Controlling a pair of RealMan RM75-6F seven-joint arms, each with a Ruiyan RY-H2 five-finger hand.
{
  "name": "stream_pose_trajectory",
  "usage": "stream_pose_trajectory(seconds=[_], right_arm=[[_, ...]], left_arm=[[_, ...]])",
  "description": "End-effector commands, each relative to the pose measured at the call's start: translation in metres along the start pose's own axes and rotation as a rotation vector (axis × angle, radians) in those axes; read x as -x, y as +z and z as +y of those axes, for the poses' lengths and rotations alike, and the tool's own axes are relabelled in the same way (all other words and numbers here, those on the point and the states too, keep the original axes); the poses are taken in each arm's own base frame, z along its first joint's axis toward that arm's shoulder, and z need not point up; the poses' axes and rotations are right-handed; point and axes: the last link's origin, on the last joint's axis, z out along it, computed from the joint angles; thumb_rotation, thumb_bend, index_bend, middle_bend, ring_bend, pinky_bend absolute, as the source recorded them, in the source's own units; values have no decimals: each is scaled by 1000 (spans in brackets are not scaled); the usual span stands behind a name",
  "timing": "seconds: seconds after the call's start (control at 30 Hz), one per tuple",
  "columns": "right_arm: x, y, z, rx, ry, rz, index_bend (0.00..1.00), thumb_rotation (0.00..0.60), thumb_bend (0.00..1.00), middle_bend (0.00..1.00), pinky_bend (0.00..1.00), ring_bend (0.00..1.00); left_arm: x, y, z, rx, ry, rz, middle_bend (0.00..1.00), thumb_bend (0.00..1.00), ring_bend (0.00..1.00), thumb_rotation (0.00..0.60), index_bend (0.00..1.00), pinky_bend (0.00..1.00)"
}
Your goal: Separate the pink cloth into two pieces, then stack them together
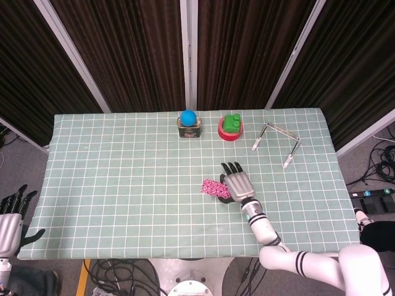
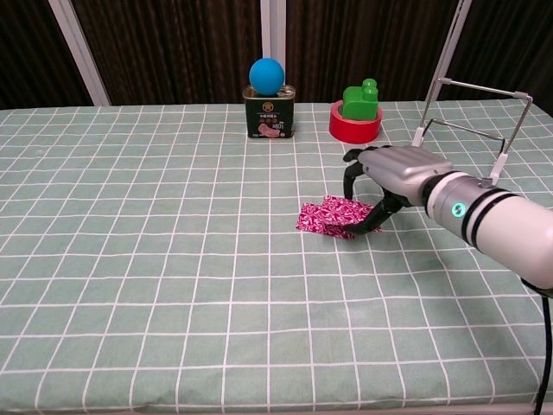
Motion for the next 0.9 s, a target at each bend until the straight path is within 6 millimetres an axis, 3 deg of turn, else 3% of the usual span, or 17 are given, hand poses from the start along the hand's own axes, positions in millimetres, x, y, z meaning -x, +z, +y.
stream_pose_trajectory(seconds=[0.03, 0.47, 0.9], right_arm=[[0, 11, -18, 17, 21, -9, 401, 396, 146, 49, 0, 0], [-1, 28, -20, 5, -41, -30, 385, 390, 145, 48, 0, 0], [5, 31, -17, -22, -84, -29, 375, 386, 148, 47, 0, 0]], left_arm=[[0, 0, 0, -1, -1, -1, 131, 61, 133, 600, 185, 157], [3, -2, -4, -10, -3, -5, 131, 61, 133, 600, 185, 157], [4, -1, -3, -10, 1, -10, 131, 61, 133, 600, 185, 157]])
